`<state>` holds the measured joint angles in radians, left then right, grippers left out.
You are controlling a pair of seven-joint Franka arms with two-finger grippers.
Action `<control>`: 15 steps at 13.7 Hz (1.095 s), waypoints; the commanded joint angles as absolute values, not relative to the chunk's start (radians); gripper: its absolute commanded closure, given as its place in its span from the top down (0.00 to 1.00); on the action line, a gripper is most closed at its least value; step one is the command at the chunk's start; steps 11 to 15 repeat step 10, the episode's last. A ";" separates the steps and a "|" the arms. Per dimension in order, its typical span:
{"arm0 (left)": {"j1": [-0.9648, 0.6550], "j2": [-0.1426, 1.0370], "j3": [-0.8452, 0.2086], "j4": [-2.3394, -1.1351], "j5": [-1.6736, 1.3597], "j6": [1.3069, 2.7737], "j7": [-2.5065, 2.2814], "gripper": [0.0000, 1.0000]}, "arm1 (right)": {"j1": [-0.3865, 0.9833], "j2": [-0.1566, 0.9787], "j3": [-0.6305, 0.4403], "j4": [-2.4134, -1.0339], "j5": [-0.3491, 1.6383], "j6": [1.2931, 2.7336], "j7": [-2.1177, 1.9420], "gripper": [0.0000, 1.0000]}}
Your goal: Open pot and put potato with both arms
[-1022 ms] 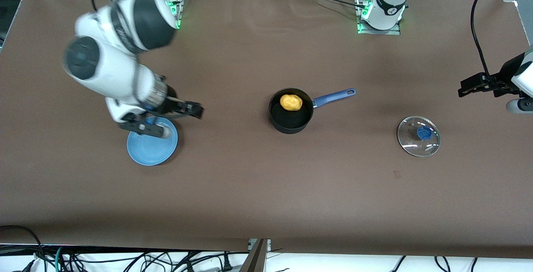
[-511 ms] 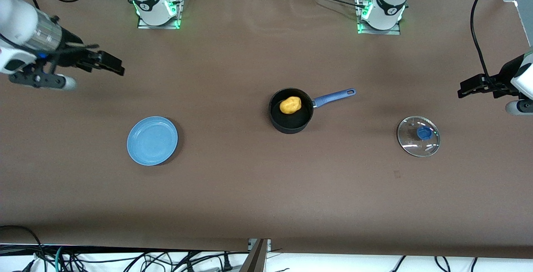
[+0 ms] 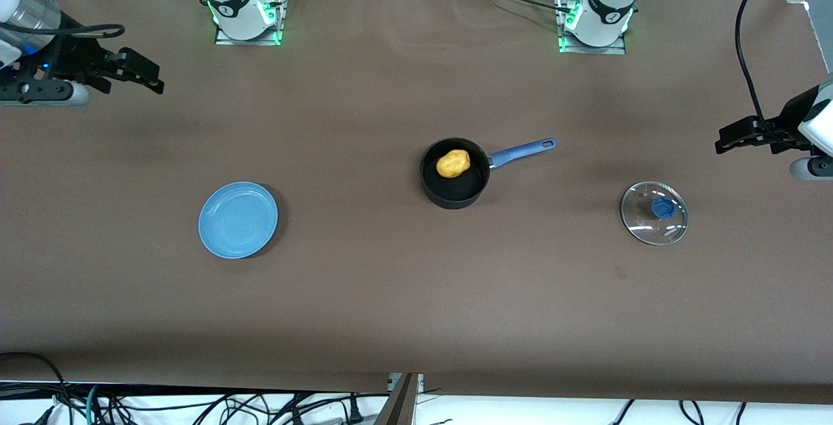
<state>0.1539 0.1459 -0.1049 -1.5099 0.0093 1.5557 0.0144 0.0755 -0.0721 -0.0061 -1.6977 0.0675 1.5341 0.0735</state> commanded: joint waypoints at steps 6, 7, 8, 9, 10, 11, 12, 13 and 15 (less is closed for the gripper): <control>0.150 0.161 -0.104 -1.473 0.029 1.531 0.006 1.00 | 0.074 -0.029 0.021 -1.626 0.028 1.540 -0.002 1.00; 0.149 0.161 -0.104 -1.473 0.029 1.531 0.006 1.00 | 0.075 -0.029 0.021 -1.625 0.023 1.537 -0.002 1.00; 0.149 0.161 -0.104 -1.471 0.029 1.531 0.006 1.00 | 0.077 -0.029 0.021 -1.620 0.015 1.537 -0.002 1.00; 0.149 0.161 -0.104 -1.473 0.029 1.531 0.006 1.00 | 0.077 -0.029 0.023 -1.620 0.014 1.536 0.003 1.00; 0.149 0.161 -0.104 -1.473 0.029 1.531 0.006 1.00 | 0.077 -0.029 0.023 -1.620 0.014 1.529 0.003 1.00; 0.149 0.161 -0.104 -1.473 0.029 1.531 0.006 1.00 | 0.077 -0.029 0.023 -1.620 0.014 1.529 0.003 1.00; 0.149 0.161 -0.104 -1.473 0.029 1.531 0.006 1.00 | 0.077 -0.029 0.023 -1.620 0.014 1.529 0.003 1.00; 0.149 0.161 -0.104 -1.473 0.029 1.531 0.006 1.00 | 0.077 -0.029 0.023 -1.620 0.014 1.529 0.003 1.00; 0.149 0.161 -0.104 -1.473 0.029 1.531 0.006 1.00 | 0.077 -0.029 0.023 -1.620 0.014 1.529 0.003 1.00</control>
